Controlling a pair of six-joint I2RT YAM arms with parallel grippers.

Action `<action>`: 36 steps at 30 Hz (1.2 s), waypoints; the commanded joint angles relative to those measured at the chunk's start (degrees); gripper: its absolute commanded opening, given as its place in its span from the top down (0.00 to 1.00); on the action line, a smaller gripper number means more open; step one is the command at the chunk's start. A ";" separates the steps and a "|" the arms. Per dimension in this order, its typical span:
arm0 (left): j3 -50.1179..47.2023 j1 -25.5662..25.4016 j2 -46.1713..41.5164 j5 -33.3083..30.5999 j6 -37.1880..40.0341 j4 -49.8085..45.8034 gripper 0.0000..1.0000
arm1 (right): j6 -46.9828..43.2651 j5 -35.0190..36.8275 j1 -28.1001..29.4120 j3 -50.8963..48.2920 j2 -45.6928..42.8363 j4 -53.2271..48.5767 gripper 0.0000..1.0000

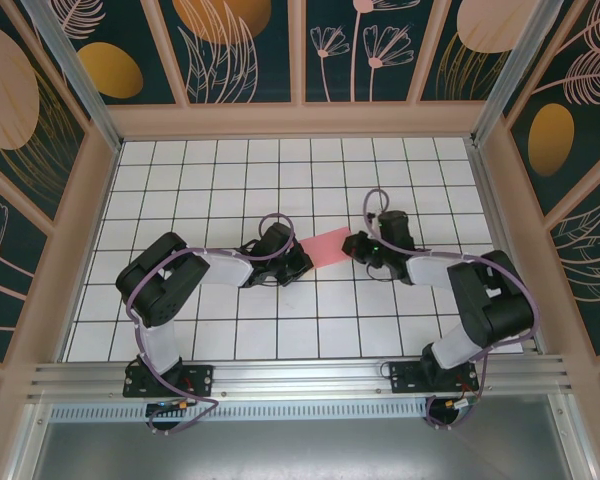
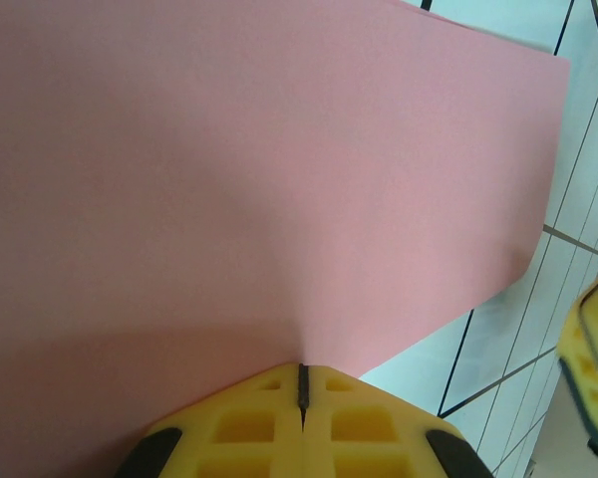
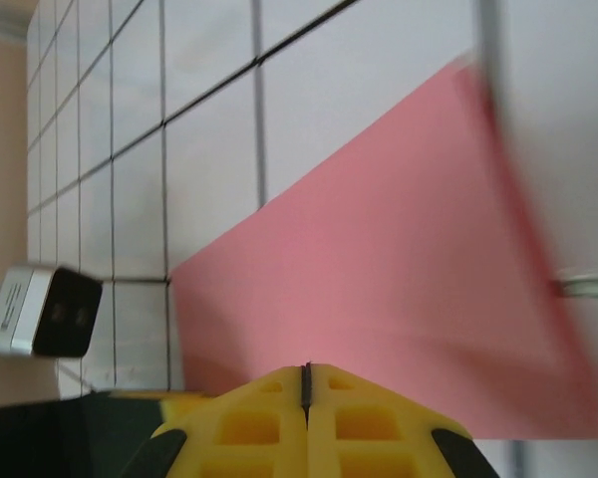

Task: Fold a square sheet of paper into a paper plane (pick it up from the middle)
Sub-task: First fold in half a square sheet of paper at the center of the table.

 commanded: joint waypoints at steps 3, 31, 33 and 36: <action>-1.16 -0.05 1.31 -2.61 -1.01 -7.80 1.00 | 2.33 -1.31 4.31 1.66 5.62 2.99 0.99; 5.69 0.03 2.14 -6.43 16.40 -17.11 1.00 | -1.97 4.16 -6.98 -2.44 -8.15 -4.97 0.99; 7.23 0.00 1.83 -7.33 22.43 -18.46 1.00 | -0.51 4.39 -4.54 -2.21 -7.49 -4.17 0.99; 9.32 -0.02 1.30 -9.42 29.35 -20.51 1.00 | 1.85 4.04 -1.12 -1.17 -4.17 -1.96 0.99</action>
